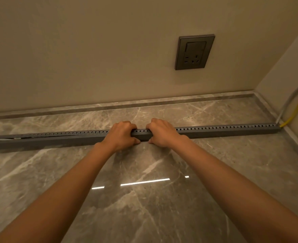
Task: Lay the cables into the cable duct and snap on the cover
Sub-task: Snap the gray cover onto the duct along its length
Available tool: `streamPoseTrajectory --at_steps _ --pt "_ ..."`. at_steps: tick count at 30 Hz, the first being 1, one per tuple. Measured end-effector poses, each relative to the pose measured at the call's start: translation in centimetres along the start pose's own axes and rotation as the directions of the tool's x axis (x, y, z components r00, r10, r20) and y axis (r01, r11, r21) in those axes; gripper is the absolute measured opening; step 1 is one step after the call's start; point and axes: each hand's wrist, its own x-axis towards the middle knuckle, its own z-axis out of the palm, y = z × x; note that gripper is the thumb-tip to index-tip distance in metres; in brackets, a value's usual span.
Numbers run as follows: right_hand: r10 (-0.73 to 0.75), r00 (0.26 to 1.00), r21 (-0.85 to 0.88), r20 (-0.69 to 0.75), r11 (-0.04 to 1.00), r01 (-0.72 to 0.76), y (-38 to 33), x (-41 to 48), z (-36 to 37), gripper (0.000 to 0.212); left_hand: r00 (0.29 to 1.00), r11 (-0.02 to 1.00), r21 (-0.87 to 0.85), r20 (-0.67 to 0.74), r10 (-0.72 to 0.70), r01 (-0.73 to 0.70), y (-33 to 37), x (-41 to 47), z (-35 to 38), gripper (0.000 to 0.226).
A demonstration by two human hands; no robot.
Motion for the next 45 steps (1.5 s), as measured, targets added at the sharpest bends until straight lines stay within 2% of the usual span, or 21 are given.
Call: streamPoseTrajectory --at_steps 3,9,16,21,25,30,34,41,45 --pt "0.018 0.999 0.053 0.030 0.998 -0.020 -1.0 0.4 0.1 0.031 0.998 0.993 -0.111 0.049 -0.027 0.032 -1.2 -0.3 -0.8 0.029" --pt "0.072 0.997 0.118 -0.040 0.991 -0.067 -3.2 1.3 0.7 0.029 0.994 0.996 0.023 0.054 -0.091 0.090 -4.8 -1.2 -1.9 0.033" --pt "0.126 0.989 0.007 -0.083 0.992 -0.126 -4.5 1.2 0.6 0.029 0.998 0.998 0.069 -0.059 -0.006 0.010 -5.0 -1.6 -1.4 0.025" --pt "0.190 0.977 -0.051 -0.095 0.979 -0.196 -5.8 1.5 0.4 0.025 0.998 0.999 0.035 -0.060 0.038 -0.036 -5.5 -1.4 -1.4 0.025" --pt "0.186 0.982 0.044 -0.033 0.982 -0.184 -8.2 2.5 0.9 0.026 0.999 0.996 -0.078 -0.002 0.033 -0.033 -8.0 -2.1 -2.1 0.032" --pt "0.167 0.986 0.177 -0.007 0.971 -0.163 -10.8 3.8 1.4 0.029 0.998 0.994 -0.094 0.026 -0.061 0.063 -11.7 -3.0 -3.3 0.036" --pt "0.200 0.979 0.220 -0.045 0.958 -0.186 -12.8 4.9 1.9 0.031 0.996 0.992 -0.095 -0.022 -0.090 0.087 -13.0 -3.7 -3.5 0.034" --pt "0.223 0.967 0.145 -0.125 0.968 -0.205 -13.4 4.9 2.4 0.029 0.990 1.000 0.002 -0.141 -0.026 0.027 -13.1 -3.8 -2.8 0.032" --pt "0.243 0.964 0.117 -0.110 0.966 -0.230 -13.3 4.7 2.1 0.029 0.985 1.000 0.010 -0.171 0.012 -0.011 -12.6 -3.9 -2.6 0.029"
